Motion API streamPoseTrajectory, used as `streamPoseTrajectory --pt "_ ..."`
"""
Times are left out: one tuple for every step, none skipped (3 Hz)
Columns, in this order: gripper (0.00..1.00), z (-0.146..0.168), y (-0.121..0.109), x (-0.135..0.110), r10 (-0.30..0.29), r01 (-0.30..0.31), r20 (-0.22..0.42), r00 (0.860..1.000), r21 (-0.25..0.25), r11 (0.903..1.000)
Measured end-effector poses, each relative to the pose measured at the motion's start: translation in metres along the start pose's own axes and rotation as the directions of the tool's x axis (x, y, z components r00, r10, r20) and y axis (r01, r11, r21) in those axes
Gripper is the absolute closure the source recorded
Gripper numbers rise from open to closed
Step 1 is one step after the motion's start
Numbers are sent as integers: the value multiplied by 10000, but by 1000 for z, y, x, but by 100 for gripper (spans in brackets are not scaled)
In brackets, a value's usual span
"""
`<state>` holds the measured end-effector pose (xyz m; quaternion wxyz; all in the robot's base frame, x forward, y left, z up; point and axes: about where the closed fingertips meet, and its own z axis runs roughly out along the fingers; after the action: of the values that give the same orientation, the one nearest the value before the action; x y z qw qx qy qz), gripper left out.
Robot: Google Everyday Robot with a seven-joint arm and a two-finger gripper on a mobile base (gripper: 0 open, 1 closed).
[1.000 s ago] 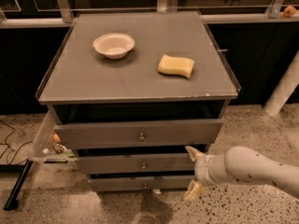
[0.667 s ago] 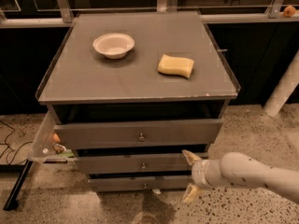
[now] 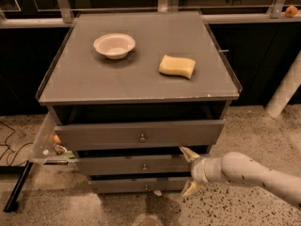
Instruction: Open middle drawer
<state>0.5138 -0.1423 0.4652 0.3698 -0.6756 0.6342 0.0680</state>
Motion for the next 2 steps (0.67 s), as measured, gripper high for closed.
streamPoseTrajectory --pt "0 11 -23 1 -492 480 383 9981 330 9983" --pt "0 22 -17 3 -495 489 315 9983 175 9986"
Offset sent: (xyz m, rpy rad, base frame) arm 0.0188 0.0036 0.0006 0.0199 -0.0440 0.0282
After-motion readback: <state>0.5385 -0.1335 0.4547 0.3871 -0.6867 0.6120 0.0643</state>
